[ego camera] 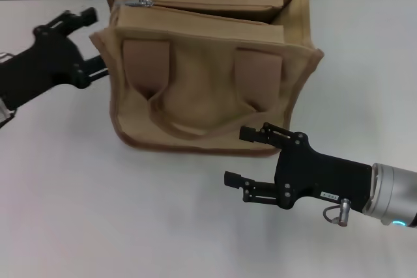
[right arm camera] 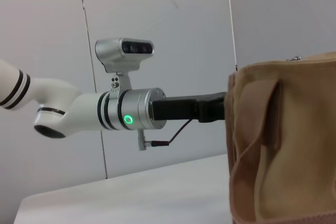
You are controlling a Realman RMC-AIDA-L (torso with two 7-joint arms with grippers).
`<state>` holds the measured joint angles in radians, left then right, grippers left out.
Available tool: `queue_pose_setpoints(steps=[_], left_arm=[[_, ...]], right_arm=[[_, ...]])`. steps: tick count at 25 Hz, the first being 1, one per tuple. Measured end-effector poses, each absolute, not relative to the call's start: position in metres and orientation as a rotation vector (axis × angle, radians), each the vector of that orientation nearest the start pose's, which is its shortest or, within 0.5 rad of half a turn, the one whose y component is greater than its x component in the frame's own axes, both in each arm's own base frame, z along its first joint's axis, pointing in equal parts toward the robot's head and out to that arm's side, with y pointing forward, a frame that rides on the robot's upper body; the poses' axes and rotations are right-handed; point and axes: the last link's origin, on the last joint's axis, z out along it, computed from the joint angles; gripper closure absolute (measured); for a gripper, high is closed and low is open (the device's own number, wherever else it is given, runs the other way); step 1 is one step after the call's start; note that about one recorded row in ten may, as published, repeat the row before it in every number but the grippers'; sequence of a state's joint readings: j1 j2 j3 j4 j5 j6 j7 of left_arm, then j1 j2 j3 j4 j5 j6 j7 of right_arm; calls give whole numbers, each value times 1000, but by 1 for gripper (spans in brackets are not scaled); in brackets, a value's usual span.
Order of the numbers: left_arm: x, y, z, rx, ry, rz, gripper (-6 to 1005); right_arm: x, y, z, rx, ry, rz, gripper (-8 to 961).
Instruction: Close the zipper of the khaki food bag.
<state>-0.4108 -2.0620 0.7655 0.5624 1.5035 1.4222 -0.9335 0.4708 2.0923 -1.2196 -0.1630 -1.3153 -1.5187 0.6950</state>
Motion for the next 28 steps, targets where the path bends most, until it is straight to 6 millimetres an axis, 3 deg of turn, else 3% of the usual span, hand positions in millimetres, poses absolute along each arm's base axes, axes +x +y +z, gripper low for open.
queue_pose_setpoints(steps=[11,19,28], left_arm=[[-264,350,27,-2248,-269,-913,250],[-265,353,32,-2118,-351,-1030,255],[-266,351,30,-2123,-355,-1028,261]], right_arm=[[263,260,-83,-2632,363,1025,130],[264,261,-84,-2630,367,1012,130],[265,261,-84,-2608,394,1021,129]])
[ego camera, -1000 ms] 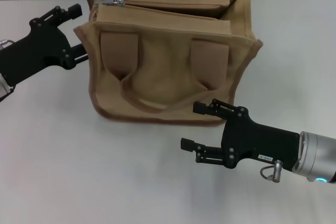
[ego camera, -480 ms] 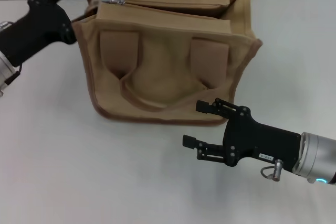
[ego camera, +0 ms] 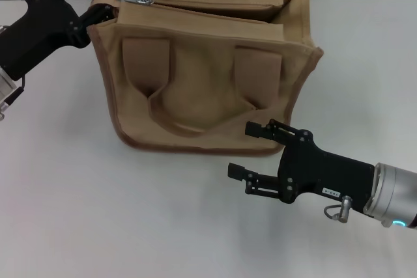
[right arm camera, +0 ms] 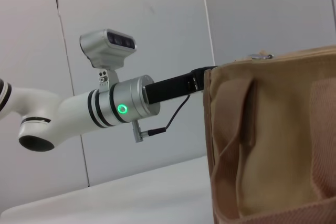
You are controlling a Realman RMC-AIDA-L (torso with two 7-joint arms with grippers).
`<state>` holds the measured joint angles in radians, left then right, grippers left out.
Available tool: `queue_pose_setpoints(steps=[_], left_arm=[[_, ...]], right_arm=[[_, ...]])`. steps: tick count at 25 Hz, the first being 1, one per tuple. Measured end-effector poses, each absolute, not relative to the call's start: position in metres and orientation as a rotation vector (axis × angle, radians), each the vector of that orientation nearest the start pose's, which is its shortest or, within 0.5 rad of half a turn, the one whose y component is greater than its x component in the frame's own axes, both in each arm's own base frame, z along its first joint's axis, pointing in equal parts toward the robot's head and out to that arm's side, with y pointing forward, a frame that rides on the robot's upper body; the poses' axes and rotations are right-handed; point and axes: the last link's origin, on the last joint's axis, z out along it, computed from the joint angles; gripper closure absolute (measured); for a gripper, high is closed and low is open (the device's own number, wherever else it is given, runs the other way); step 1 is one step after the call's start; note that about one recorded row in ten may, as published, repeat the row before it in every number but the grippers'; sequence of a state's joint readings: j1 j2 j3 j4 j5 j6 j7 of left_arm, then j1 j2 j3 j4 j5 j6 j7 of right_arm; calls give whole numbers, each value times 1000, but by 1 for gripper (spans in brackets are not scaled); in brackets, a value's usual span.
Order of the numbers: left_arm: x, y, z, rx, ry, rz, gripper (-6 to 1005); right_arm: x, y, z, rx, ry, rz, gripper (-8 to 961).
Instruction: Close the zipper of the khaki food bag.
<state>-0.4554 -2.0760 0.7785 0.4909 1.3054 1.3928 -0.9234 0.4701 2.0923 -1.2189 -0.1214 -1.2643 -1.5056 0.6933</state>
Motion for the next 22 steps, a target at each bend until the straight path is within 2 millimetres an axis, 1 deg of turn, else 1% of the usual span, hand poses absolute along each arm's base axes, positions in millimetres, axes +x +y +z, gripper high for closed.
queue_pose_setpoints(steps=[4,6,11,13,18,22], left_arm=[[-267,350,30,-2123,-349,-1025,336],[-267,345,29,-2121,-335,-1043,373],[-271,344,29,-2096,-367,-1053,467],[-274,343,30,-2063,-379,-1063,717],[-275,341,30,-2041,-366,-1068,903],[-273,338,27,-2050,-380,-1097,902]], right_arm=[[267,260,-85,-2607,407,1006,129],[268,260,-85,-2607,416,1004,129],[268,259,-86,-2608,420,1003,130],[268,258,-86,-2607,424,1002,130],[269,257,-86,-2607,431,1003,129],[269,258,-85,-2589,441,1014,129]])
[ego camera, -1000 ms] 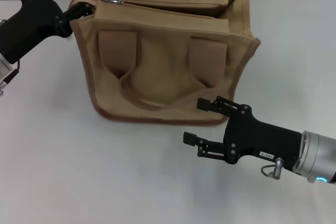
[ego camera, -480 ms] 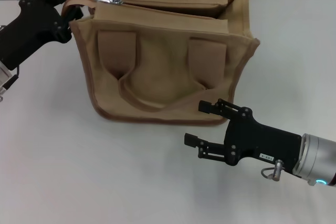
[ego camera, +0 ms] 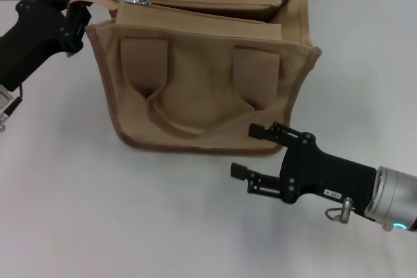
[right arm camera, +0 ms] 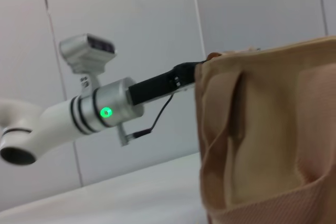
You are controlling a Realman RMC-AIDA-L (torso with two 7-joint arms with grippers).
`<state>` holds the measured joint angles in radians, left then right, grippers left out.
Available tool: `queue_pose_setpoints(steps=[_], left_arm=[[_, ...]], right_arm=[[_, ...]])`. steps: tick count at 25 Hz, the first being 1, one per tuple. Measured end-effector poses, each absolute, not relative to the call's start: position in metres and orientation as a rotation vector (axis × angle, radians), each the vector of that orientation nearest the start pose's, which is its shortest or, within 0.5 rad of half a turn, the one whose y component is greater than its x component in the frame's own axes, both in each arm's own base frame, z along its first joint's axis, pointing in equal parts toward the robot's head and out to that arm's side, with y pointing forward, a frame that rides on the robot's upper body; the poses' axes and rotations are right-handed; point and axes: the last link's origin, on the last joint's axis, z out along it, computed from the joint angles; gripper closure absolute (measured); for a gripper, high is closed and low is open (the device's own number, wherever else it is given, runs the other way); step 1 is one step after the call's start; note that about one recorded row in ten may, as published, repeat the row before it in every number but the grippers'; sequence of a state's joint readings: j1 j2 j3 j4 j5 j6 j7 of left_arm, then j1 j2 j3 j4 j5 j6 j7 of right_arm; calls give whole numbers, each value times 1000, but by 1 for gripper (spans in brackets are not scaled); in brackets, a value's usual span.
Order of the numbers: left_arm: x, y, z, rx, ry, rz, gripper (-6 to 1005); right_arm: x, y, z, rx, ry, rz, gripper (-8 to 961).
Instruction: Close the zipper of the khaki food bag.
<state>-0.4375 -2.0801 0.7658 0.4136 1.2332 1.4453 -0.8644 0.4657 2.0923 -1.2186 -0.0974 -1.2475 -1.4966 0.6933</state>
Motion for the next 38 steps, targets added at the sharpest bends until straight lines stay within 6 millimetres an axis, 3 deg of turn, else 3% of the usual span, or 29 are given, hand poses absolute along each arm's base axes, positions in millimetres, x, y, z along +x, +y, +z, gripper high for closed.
queue_pose_setpoints(steps=[10,17,24,31,38], left_arm=[[-255,327,31,-2014,-331,-1314,908],[-244,328,29,-2050,-332,-1384,912],[-239,328,27,-2068,-322,-1410,915],[-230,328,31,-2052,-282,-1481,925],[-230,331,32,-2029,-295,-1488,925]], right_arm=[[270,264,-78,-2460,519,1080,129],[256,244,-62,-2425,390,1305,129],[240,244,-50,-2405,348,1474,129],[230,258,-29,-2364,517,1657,130],[239,259,-39,-2403,647,1562,130]])
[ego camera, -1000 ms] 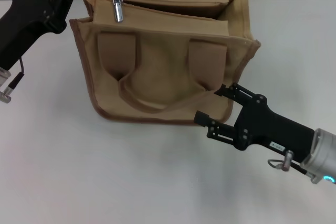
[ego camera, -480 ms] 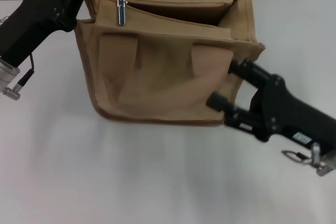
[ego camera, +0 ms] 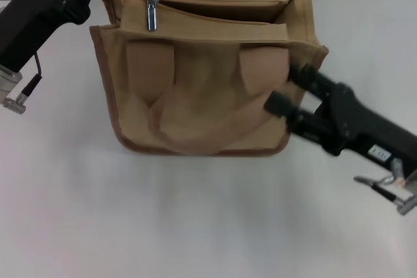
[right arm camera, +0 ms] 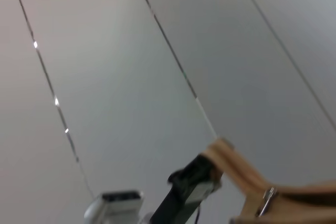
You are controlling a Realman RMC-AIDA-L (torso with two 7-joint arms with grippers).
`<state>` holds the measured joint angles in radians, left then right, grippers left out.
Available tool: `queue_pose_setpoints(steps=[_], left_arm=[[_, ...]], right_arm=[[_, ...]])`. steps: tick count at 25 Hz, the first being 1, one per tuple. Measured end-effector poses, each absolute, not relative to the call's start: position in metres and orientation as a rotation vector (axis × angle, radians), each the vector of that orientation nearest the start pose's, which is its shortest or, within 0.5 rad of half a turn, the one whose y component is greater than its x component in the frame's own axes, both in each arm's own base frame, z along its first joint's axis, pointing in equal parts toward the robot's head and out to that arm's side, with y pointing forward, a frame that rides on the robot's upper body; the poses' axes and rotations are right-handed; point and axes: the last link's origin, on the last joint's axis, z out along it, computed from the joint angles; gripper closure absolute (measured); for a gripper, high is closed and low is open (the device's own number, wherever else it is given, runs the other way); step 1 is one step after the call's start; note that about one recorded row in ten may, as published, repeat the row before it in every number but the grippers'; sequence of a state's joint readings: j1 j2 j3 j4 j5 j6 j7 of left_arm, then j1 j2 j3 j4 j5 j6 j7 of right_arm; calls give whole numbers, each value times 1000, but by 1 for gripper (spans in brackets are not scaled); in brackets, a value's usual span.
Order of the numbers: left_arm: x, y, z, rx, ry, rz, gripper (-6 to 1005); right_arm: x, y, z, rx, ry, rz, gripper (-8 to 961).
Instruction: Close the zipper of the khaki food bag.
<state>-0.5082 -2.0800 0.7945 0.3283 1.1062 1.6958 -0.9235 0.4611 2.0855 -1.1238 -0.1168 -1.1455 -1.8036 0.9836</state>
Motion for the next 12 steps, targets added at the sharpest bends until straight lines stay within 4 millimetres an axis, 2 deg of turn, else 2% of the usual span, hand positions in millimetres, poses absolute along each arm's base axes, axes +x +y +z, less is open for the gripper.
queue_pose_setpoints(steps=[3,6,8,12], left_arm=[[-231,332,32,-2024,-309,-1478,924],[-230,333,32,-2021,-308,-1479,924],[-228,335,32,-2026,-312,-1485,924],[-228,335,32,-2034,-337,-1498,924]], right_arm=[[244,244,-48,-2499,663,1525,130],[246,236,-47,-2509,651,1534,130],[252,227,-41,-2487,650,1557,130],[267,225,-34,-2398,694,1519,130]])
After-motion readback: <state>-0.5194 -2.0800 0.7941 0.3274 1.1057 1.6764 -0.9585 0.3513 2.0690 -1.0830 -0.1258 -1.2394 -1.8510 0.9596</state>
